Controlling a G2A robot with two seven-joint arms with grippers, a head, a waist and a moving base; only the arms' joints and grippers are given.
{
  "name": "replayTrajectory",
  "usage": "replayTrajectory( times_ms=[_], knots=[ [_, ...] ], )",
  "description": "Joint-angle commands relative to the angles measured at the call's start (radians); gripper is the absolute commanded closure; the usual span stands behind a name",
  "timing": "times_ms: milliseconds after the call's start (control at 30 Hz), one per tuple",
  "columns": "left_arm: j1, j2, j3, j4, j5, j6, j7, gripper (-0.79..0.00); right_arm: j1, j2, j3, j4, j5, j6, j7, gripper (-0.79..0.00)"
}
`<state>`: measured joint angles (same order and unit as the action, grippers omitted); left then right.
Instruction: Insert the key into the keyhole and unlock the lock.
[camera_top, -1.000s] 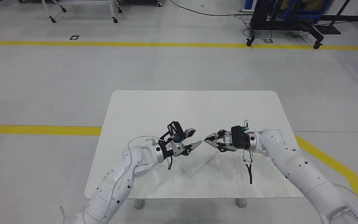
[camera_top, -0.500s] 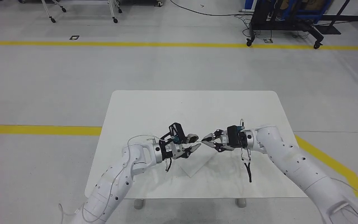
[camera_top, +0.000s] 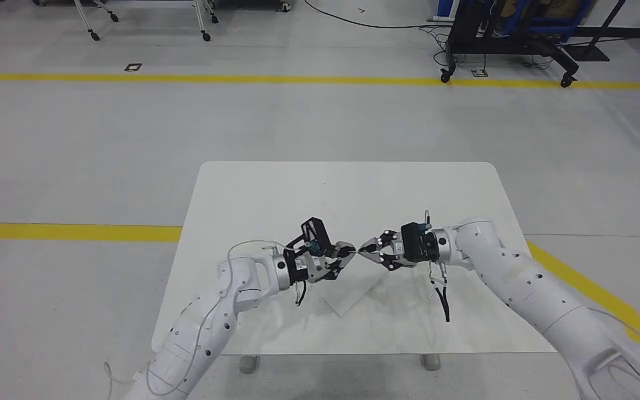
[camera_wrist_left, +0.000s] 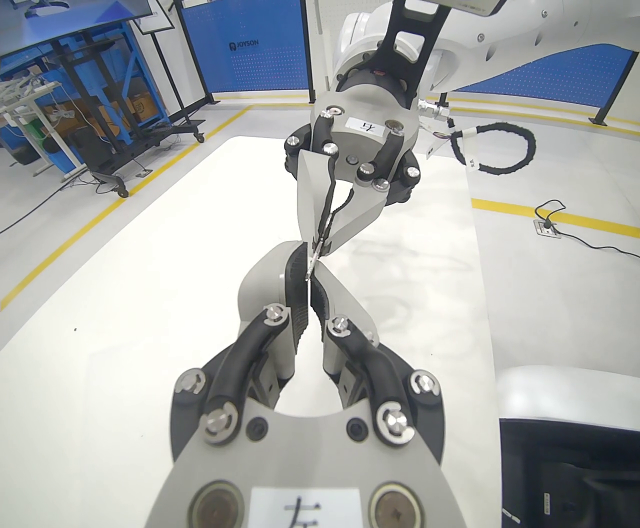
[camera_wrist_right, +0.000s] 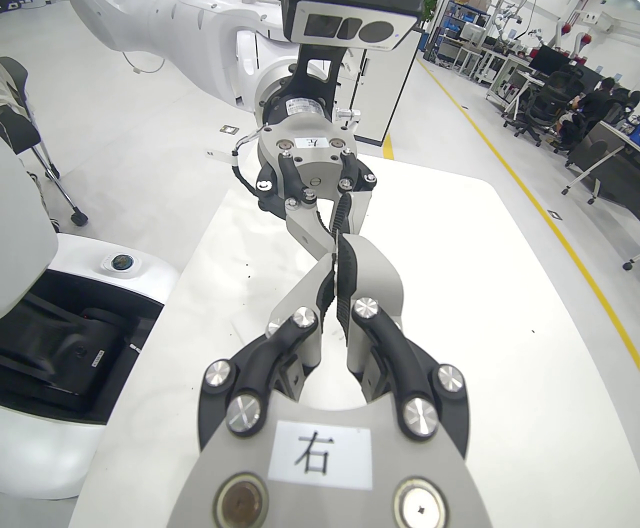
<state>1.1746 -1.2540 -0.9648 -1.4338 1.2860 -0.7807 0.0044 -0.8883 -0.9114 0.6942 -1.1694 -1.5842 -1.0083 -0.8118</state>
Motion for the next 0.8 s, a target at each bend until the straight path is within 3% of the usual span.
replayTrajectory(
  times_ms=[0, 167, 233, 267, 467, 500, 600, 767],
  knots=[
    [0.001, 0.001, -0.001, -0.001, 0.002, 0.000, 0.000, 0.000, 0.004, 0.000, -0.005, 0.002, 0.002, 0.004, -0.004, 0.000],
    [0.006, 0.005, -0.003, 0.001, 0.000, -0.004, -0.007, -0.006, 0.011, 0.003, -0.015, 0.008, 0.001, 0.014, -0.014, 0.000],
    [0.005, 0.006, -0.002, 0.000, -0.004, -0.011, -0.020, -0.767, 0.014, 0.004, -0.019, 0.008, 0.002, 0.016, -0.016, 0.000],
    [0.006, 0.006, -0.002, -0.002, -0.006, -0.011, -0.022, -0.785, 0.014, 0.005, -0.022, 0.008, 0.003, 0.018, -0.018, 0.000],
    [0.009, 0.009, -0.001, -0.010, -0.018, -0.013, -0.023, -0.785, 0.021, 0.010, -0.037, 0.009, -0.002, 0.017, -0.017, 0.000],
    [0.010, 0.009, -0.001, -0.012, -0.018, -0.014, -0.024, -0.730, 0.022, 0.010, -0.040, 0.009, -0.003, 0.016, -0.016, 0.000],
    [0.012, 0.011, -0.001, -0.018, -0.018, -0.014, -0.025, -0.379, 0.026, 0.011, -0.048, 0.010, -0.005, 0.015, -0.015, 0.000],
    [0.017, 0.014, 0.000, -0.024, -0.016, -0.015, -0.024, -0.249, 0.032, 0.012, -0.060, 0.009, -0.010, 0.017, -0.017, 0.000]
  ],
)
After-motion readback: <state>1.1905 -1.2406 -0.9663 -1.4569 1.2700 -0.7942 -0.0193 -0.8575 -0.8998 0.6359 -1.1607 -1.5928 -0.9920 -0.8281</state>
